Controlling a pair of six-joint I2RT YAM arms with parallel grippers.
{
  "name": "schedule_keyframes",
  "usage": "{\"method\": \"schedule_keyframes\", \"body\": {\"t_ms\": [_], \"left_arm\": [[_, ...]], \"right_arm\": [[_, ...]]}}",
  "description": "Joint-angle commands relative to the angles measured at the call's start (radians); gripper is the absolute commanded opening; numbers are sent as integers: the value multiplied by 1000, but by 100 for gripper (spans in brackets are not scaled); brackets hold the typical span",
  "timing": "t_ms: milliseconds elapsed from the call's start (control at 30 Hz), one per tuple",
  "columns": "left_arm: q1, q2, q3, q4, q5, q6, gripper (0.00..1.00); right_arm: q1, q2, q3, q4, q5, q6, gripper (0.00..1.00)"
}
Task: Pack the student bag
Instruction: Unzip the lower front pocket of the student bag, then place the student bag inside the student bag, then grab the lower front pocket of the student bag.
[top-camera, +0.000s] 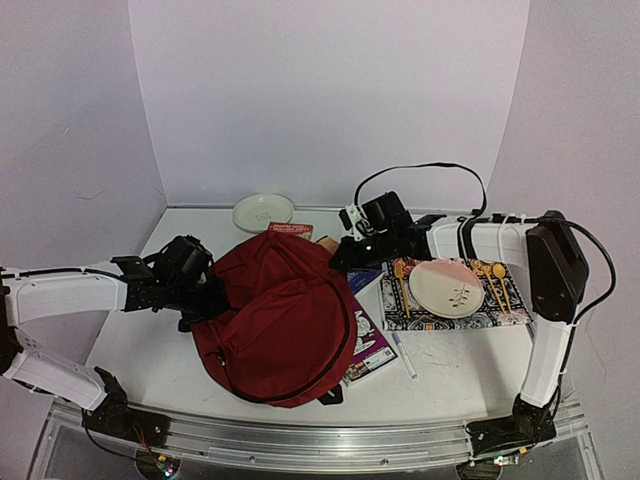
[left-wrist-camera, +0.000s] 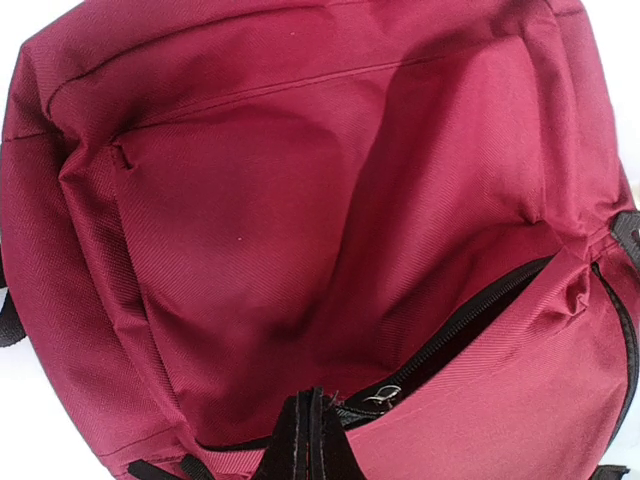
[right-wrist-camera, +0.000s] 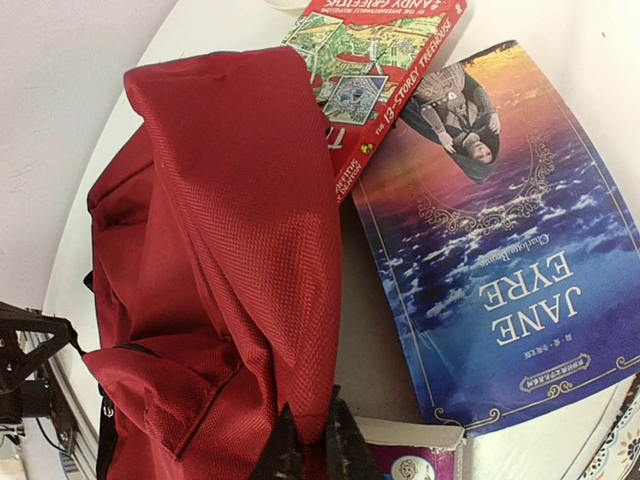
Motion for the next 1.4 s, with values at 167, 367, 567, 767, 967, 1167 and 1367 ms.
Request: {"method": "schedule_keyframes", "body": {"t_ms": [167, 367, 567, 767, 967, 1167, 1367], "left_arm": [[9, -5, 52, 77, 30, 78, 0], [8, 15, 41, 123, 93, 73, 0], [9, 1, 40, 128, 112, 82, 0], [9, -21, 20, 128, 124, 81, 0], [8, -34, 12, 128, 130, 82, 0], [8, -38, 8, 128, 140, 81, 0], [9, -54, 4, 125, 134, 75, 0]], "right_arm": [[31, -122, 45, -33, 39, -42, 46], [92, -87, 86, -64, 15, -75, 50], [135, 22, 165, -119, -19, -87, 50], [152, 111, 202, -165, -10, -85, 49], [157, 150, 207, -165, -7, -97, 48], [163, 185, 228, -192, -32, -114, 44], [162, 190, 219, -195, -39, -121, 27]]}}
